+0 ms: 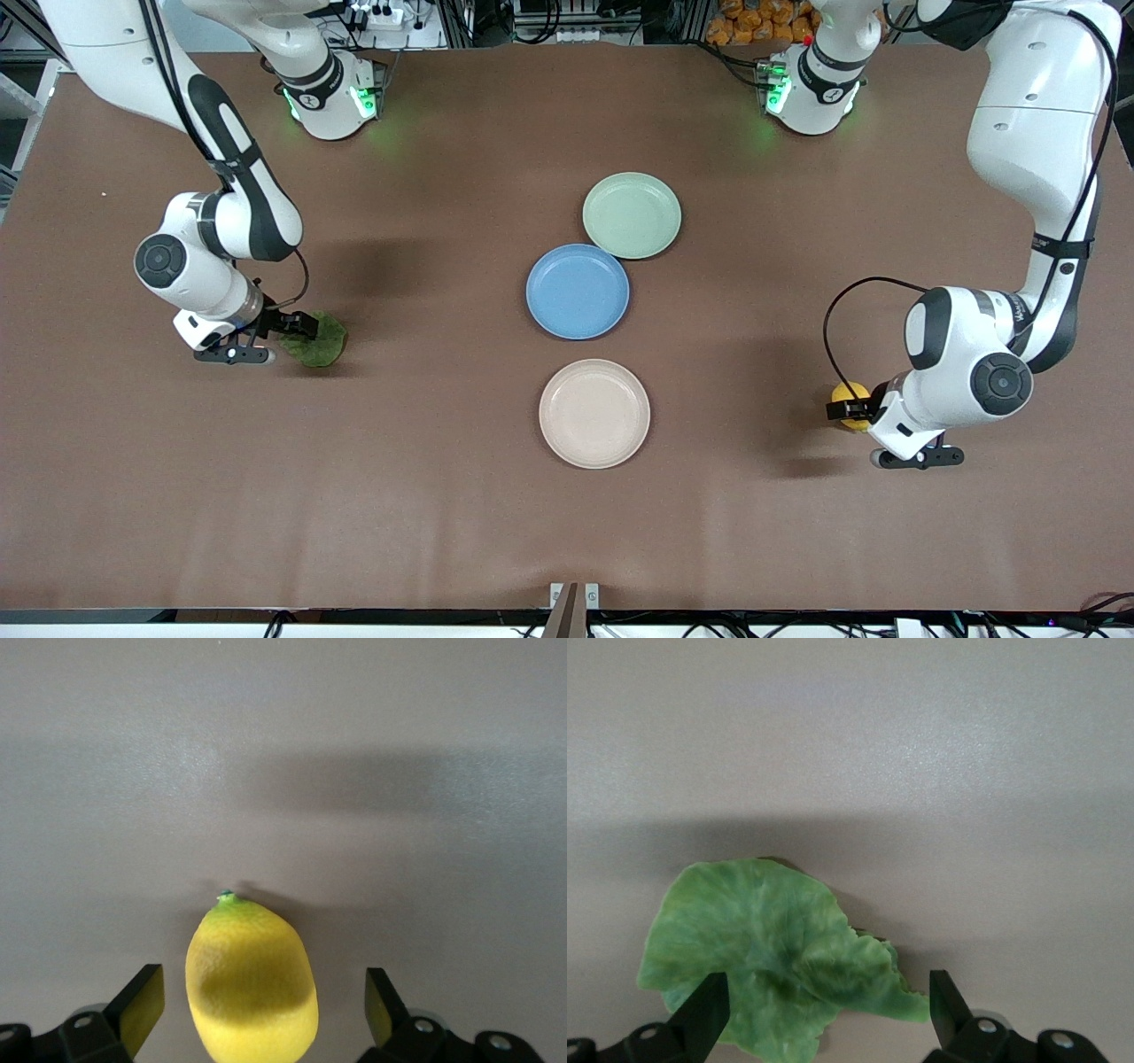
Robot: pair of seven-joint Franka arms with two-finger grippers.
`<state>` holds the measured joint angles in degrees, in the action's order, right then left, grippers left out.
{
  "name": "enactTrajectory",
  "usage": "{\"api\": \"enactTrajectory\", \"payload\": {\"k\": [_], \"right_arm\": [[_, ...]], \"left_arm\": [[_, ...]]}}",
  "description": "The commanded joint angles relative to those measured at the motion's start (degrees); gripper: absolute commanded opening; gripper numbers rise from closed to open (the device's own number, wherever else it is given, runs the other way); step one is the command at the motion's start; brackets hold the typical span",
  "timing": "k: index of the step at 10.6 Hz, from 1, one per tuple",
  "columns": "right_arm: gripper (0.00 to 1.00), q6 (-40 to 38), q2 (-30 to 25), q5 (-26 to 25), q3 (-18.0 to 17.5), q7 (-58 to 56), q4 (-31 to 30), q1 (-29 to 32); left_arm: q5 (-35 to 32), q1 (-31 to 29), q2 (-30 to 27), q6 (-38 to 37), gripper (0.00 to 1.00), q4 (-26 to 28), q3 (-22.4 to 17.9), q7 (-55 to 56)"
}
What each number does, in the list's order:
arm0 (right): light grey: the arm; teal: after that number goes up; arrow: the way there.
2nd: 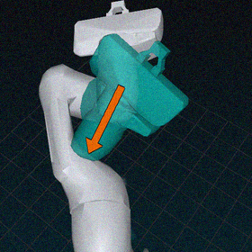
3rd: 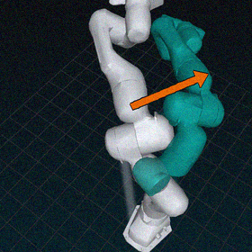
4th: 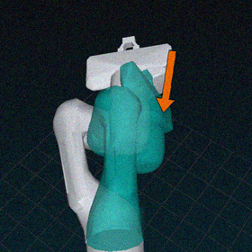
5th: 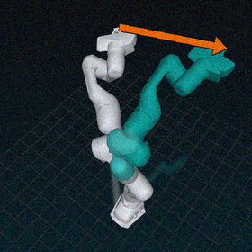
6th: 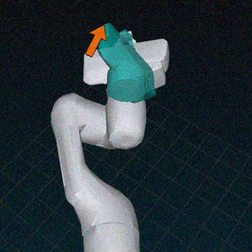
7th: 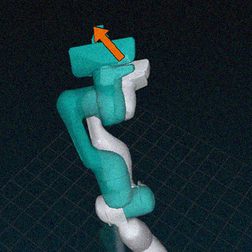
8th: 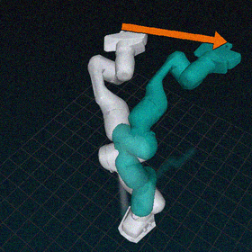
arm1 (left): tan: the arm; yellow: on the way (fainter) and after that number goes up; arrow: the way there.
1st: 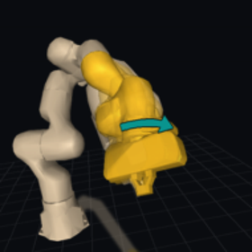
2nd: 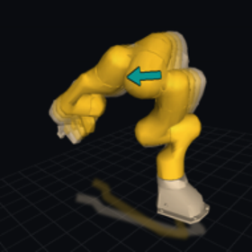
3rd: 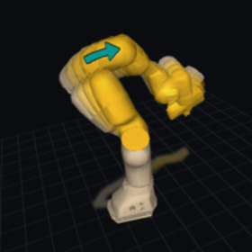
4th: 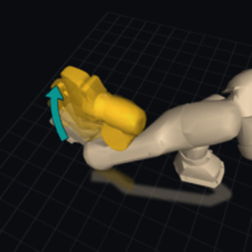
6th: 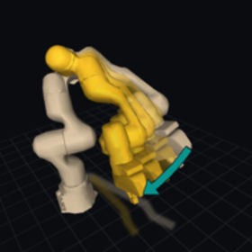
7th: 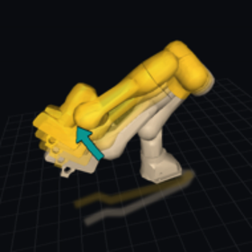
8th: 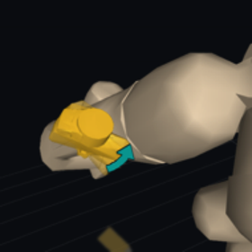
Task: Place lemon and lettuce in plates
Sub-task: 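Close the right gripper on the lettuce while the left gripper grasps the lemon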
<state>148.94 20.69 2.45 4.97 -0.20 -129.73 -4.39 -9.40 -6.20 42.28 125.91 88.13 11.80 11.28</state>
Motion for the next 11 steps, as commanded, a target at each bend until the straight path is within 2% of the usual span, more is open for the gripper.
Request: {"api": "enactTrajectory", "payload": {"k": [1, 8, 9, 10, 11], "right_arm": [[1.0, 0.7, 1.5, 0.6, -0.1, 0.2, 0.1, 0.4], [1.0, 3.5, 4.0, 0.7, -0.1, 0.5, 0.1, 0.3], [0.87, 4.2, 4.2, 0.7, 0.0, 0.4, 0.1, 0.3], [0.38, 4.2, 4.3, 0.7, -0.1, 0.4, 0.1, 0.2], [0.14, 4.2, 4.3, 0.7, -0.1, 0.5, 0.1, 0.2]], "left_arm": [[-1.8, -0.5, 0.1, 3.1, 1.0, 2.6, 0.2, 1.6], [-1.8, -1.2, 0.2, 6.5, 1.0, 6.1, 0.1, 1.8], [-1.9, -1.3, 0.1, 6.5, 1.0, 6.2, 0.1, 1.7], [-1.9, -1.4, 0.2, 6.5, 1.0, 6.2, 0.1, 1.7], [-1.9, -1.4, 0.3, 6.6, 1.0, 6.2, 0.1, 1.7]]}}
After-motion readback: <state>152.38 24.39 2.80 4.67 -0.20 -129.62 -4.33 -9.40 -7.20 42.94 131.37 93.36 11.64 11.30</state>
